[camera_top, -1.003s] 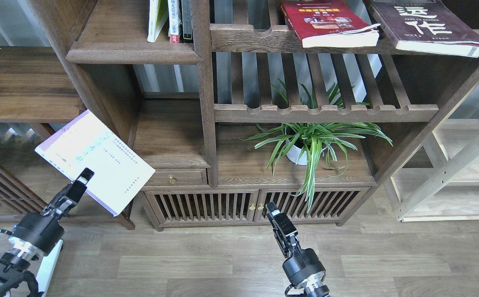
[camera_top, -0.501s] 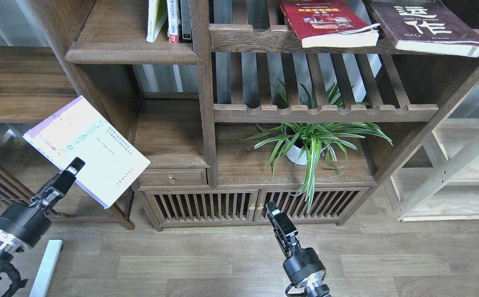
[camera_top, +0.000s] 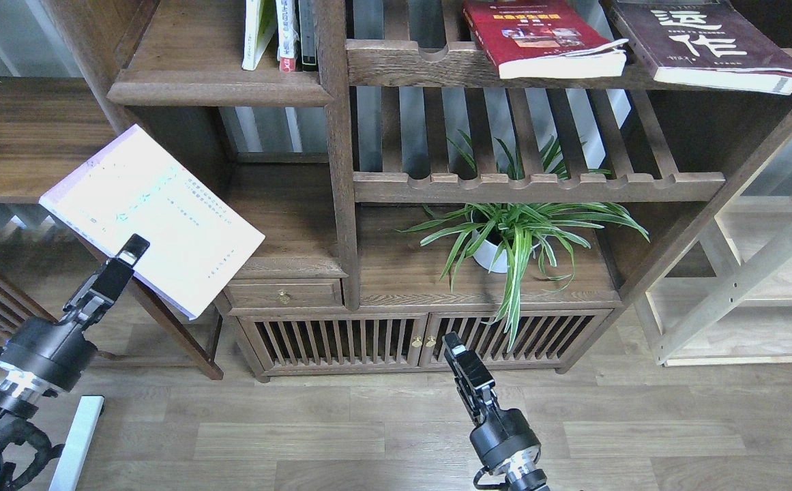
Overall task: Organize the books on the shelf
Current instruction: 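Raise the white book with the left gripper toward the upper shelf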
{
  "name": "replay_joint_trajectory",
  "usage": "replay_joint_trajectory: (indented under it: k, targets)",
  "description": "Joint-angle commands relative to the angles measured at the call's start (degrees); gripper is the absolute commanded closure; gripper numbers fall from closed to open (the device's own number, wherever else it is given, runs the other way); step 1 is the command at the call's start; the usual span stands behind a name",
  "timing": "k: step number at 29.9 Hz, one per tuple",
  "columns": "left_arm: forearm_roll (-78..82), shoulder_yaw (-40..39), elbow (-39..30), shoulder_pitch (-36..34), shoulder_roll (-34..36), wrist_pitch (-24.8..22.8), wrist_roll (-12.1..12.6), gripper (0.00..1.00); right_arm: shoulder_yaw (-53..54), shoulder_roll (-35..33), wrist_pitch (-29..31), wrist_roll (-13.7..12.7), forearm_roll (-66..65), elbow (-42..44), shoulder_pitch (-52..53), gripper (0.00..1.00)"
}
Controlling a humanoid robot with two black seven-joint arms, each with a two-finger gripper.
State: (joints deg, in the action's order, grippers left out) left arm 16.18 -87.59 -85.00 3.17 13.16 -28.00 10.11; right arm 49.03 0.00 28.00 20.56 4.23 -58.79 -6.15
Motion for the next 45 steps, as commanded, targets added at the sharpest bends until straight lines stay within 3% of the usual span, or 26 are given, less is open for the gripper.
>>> replay_joint_trajectory:
  k: [1, 10, 21, 30, 38, 45]
  targets:
    - [0.1, -0.6, -1.7, -0.2, 0.5, 0.0, 0.1, 0.94, 0.1, 0.0, 0.0, 0.1, 0.0, 0.0, 0.0, 0.45]
    - [0.0, -4.7, -3.0, -1.9, 0.8, 0.0, 3.2, 0.94, 0.1, 0.0, 0.0, 0.1, -0.3, 0.6, 0.1, 0.45]
    - [-0.2, -9.4, -3.9, -5.3, 2.8, 0.0, 9.8, 0.95, 0.1, 0.0, 0.0, 0.1, -0.4, 0.5, 0.1, 0.44]
    - [-0.2, -10.2, -5.1, -10.0, 3.1, 0.0, 10.0, 0.93, 0.1, 0.0, 0.0, 0.0, -0.4, 0.5, 0.0, 0.44]
    - [-0.2, -9.3, -4.2, -16.2, 5.5, 0.0, 10.2, 0.97, 0.1, 0.0, 0.0, 0.1, -0.4, 0.5, 0.1, 0.44]
    - [-0.1, -8.2, -3.4, -20.3, 6.3, 0.0, 11.9, 0.98, 0.1, 0.0, 0.0, 0.0, -0.4, 0.5, 0.0, 0.44]
